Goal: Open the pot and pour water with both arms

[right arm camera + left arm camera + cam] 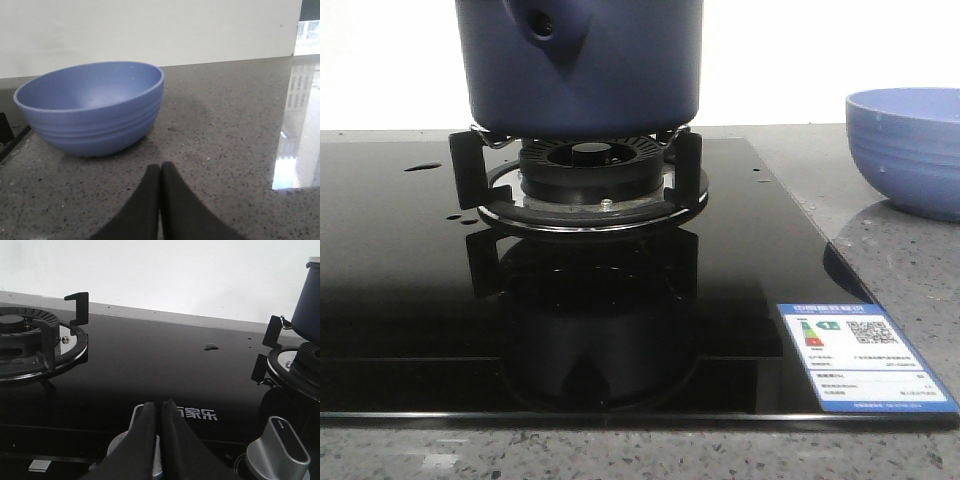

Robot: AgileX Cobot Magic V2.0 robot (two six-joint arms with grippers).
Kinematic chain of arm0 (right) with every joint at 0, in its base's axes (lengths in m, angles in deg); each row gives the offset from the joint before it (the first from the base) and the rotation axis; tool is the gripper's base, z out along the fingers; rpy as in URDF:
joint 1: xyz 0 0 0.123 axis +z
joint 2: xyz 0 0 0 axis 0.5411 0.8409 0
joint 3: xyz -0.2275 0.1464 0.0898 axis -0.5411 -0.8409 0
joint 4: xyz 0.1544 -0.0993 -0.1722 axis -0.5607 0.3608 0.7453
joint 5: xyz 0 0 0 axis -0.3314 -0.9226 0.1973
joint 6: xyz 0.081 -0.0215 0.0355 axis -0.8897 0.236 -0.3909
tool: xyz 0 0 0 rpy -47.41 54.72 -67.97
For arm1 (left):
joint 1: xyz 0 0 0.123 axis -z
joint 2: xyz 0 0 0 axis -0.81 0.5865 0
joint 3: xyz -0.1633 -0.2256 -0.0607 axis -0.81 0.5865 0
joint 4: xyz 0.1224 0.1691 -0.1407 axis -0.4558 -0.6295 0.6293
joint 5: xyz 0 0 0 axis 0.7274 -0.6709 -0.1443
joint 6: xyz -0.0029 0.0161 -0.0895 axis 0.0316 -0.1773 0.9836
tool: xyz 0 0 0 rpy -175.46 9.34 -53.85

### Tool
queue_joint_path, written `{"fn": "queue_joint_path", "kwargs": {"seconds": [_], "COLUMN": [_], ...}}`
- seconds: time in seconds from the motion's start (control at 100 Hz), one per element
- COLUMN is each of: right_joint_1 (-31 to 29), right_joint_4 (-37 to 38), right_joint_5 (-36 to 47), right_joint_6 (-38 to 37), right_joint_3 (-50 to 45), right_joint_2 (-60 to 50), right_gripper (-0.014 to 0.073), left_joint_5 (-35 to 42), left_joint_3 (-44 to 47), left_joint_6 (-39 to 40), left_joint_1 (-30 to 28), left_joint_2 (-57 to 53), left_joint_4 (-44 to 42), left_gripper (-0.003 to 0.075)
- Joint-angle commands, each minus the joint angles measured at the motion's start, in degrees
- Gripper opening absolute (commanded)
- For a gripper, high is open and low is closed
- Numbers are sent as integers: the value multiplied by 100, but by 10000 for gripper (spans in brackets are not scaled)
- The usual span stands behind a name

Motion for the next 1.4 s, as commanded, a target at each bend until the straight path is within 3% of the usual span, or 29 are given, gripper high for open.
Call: {"fn": "queue_joint_path", "kwargs": {"seconds": [0.0,0.26,0.46,0.75,0.9,1.07,1.39], "right_joint_1": [-27,-27,-27,-27,-27,-27,284], "right_joint_4": [-22,-1325,-1680,-3094,-2832,-2599,-2599], "right_joint_5": [411,437,849,704,-221,-734,-1142], "right_joint_6": [5,5,5,5,220,698,1596], "right_joint_3": [-142,-142,-142,-37,634,1562,3095], "right_joint_2": [-107,-107,-107,-107,-84,505,2428], "right_gripper": [-46,-46,-46,-46,-46,-46,-46], "left_joint_5": [418,560,666,1127,1041,136,-1010], "left_joint_3": [195,195,195,124,-384,-1517,-3292], "left_joint_6": [44,44,44,44,44,-81,-1226], "left_joint_1": [43,43,43,43,53,53,53], "left_joint_2": [-148,-148,-148,-148,-136,431,2059], "left_joint_4": [14,367,971,2965,2675,1589,1814], "left_gripper": [-19,-19,-19,-19,-19,-20,-18]}}
